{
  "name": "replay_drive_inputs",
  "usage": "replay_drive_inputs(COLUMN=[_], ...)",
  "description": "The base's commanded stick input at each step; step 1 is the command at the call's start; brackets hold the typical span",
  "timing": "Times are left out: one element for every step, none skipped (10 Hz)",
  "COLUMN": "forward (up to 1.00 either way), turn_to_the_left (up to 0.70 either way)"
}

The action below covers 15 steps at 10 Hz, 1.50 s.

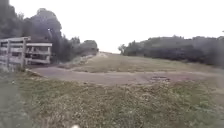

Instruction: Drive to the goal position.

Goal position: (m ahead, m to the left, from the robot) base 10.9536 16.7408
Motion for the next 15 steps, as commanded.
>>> replay_drive_inputs(forward=[0.60,0.60,0.60,0.60,0.60,0.60,0.60,0.60,0.60,0.60,0.60,0.60,0.60,0.60,0.60], turn_to_the_left=[0.00,0.00,0.00,0.00,0.00,0.00,0.00,0.00,0.00,0.00,0.00,0.00,0.00,0.00,0.00])
